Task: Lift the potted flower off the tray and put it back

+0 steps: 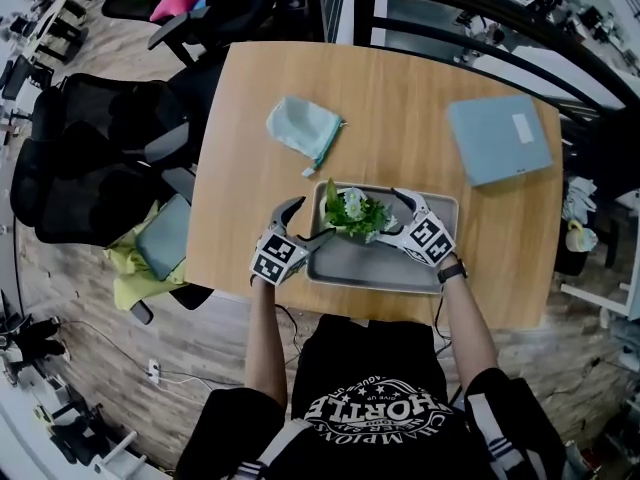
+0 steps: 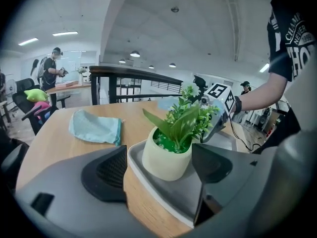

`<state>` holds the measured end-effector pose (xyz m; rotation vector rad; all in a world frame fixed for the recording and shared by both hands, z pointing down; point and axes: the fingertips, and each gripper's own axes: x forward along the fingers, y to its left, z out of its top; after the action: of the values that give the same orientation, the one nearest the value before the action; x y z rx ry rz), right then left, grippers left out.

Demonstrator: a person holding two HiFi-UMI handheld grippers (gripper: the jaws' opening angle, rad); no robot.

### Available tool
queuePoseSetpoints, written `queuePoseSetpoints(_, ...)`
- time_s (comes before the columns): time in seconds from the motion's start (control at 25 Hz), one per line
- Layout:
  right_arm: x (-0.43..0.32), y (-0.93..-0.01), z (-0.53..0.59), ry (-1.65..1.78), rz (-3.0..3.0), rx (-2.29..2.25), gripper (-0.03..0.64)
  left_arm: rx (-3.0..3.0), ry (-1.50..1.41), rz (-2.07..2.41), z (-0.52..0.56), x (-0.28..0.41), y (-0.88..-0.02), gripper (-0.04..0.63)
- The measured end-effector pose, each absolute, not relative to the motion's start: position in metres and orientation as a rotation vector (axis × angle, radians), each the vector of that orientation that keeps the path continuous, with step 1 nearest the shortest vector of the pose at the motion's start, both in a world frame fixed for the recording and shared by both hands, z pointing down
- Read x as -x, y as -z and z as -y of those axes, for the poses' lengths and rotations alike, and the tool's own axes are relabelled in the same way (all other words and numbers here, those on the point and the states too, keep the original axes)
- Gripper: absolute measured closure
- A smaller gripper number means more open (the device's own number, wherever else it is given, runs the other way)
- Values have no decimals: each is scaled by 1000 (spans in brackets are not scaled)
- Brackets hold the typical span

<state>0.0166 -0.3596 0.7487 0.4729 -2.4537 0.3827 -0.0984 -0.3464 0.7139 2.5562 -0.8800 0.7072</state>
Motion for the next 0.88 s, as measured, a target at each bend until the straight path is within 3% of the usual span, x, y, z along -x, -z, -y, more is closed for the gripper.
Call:
queuePoseSetpoints(0.48, 24, -754, 360, -303, 2518, -284, 109, -2661, -921, 579, 334, 79, -744, 166)
queuePoseSetpoints(0.88, 49, -749, 358, -273, 2561, -152, 116, -2729, -936, 487, 343, 59, -755, 163)
